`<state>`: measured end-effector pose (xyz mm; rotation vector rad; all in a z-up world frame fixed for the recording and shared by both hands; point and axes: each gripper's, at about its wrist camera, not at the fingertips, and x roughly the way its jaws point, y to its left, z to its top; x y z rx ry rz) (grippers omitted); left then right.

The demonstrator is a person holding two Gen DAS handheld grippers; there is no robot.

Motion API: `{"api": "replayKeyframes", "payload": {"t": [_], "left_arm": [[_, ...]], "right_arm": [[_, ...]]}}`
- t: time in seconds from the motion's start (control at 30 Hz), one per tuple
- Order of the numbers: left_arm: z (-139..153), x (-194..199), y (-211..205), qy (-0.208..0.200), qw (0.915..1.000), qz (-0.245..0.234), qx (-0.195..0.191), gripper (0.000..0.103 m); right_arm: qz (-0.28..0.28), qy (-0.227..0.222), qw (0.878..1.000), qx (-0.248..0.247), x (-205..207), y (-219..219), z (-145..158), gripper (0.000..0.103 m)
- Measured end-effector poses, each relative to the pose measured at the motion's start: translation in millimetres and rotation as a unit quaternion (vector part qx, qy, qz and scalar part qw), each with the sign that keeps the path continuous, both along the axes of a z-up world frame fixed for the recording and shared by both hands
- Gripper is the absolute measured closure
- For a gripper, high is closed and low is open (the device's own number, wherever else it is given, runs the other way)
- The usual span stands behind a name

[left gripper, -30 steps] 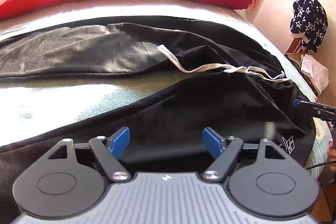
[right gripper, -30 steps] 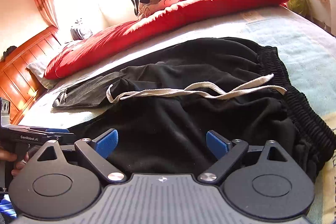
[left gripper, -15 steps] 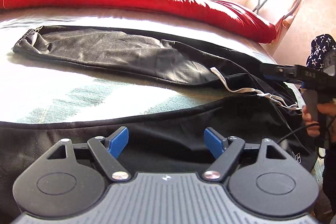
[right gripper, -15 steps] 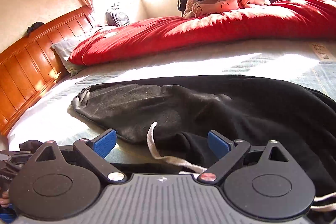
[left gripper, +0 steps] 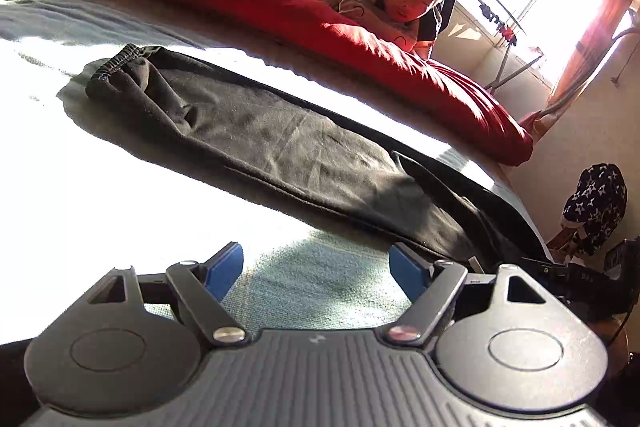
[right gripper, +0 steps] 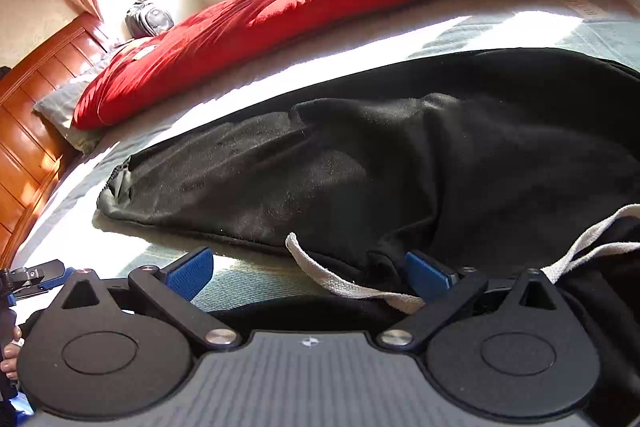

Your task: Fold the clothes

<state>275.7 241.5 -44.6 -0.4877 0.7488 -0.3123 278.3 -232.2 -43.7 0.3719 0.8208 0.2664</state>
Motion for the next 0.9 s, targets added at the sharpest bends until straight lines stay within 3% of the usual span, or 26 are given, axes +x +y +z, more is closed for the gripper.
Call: {"api": "replayKeyframes", "payload": {"t": [0.1,0.23,0.37,0.47,0.67,0.9], "left_arm": [[-5.7,32.8,36.0,-0.002,0.9984,0.032,-0.046,0.023],[-35.2,79.4,79.1,0.037,0.9903,0.086,-0.102,0.023],[-67.9,116.5,111.9,0.075,0.9791,0.124,-0.142,0.023],[-79.1,135.2,127.1,0.064,0.9727,0.134,-0.178,0.023],[-80.4,171.7,127.6,0.047,0.9789,0.118,-0.16,0.023],[-74.8,198.1,132.6,0.028,0.9899,0.092,-0.104,0.024]], "right_arm": [[-0.013,-0.014,1.0,-0.016,-9.8,6.5,21.0,0.0],[-0.024,-0.029,0.998,-0.052,-18.0,18.9,44.2,0.0],[-0.039,-0.035,0.997,-0.051,-18.0,29.4,50.8,0.0],[-0.037,-0.038,0.998,-0.046,-15.5,40.5,51.6,0.0],[-0.027,-0.027,0.998,-0.052,-3.6,58.1,47.9,0.0],[-0.022,-0.022,0.997,-0.065,3.1,65.4,45.1,0.0]]}}
